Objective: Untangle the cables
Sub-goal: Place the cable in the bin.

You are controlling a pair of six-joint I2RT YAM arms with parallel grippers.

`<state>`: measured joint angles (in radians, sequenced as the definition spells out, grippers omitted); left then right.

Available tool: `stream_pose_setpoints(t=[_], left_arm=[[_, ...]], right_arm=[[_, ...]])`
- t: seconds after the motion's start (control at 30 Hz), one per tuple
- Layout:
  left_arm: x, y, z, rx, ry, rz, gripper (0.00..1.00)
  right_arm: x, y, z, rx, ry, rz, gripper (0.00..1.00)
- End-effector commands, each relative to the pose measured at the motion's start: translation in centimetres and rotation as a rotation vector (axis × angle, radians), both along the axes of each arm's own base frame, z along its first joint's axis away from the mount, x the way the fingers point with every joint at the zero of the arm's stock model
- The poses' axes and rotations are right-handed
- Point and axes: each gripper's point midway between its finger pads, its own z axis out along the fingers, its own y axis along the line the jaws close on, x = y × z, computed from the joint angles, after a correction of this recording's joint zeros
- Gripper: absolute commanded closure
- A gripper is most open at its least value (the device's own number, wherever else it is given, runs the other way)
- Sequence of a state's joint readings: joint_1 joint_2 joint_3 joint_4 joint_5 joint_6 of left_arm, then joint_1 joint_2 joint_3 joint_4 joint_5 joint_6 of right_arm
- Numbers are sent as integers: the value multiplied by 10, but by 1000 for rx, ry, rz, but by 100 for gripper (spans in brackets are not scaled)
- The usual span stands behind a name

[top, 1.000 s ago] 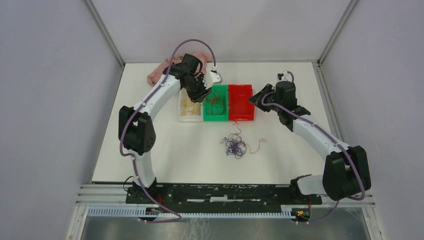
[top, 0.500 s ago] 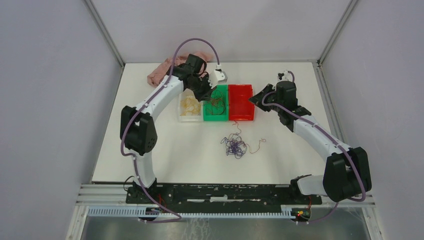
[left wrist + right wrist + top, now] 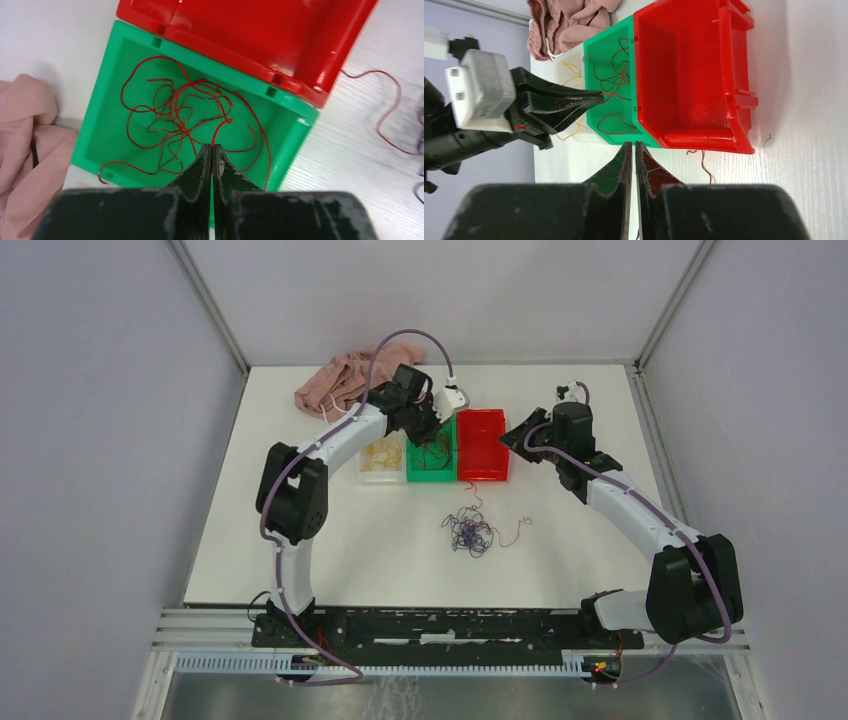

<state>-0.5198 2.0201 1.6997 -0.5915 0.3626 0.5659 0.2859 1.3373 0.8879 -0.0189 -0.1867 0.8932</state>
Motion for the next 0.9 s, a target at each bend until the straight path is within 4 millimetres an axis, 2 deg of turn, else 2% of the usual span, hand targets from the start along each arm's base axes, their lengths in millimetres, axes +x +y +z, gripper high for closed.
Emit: stream_pose_setpoints(t=[0.0,0.27,0.33,0.4,0.47,0.53,0.57,0.63,0.73,0.87], left_arm=[[38,4,-7,37,-169,98,97],[35,13,-35,145,-232,63,97],[32,11,-36,136,-225,55,81],[30,10,-32,126,-225,50,57],[31,9,-21,118,-235,52,42],[31,9,-4,114,-245,44,37],[31,7,11,97,-252,37,35],[24,4,31,68,-236,12,28],[5,1,56,37,-183,-35,2],[-7,3,87,29,-146,-38,1]], right_arm=[[9,-1,17,4,-61,-10,90],[9,1,10,15,-51,-4,91],[8,1,9,15,-48,-5,91],[7,0,7,14,-42,-6,91],[6,-1,7,11,-41,-9,90],[4,-3,9,4,-43,-14,89],[3,-4,10,-2,-46,-16,88],[1,-5,11,-11,-40,-18,85],[-1,-7,12,-18,-30,-24,69],[-12,-21,4,-75,26,-70,46]])
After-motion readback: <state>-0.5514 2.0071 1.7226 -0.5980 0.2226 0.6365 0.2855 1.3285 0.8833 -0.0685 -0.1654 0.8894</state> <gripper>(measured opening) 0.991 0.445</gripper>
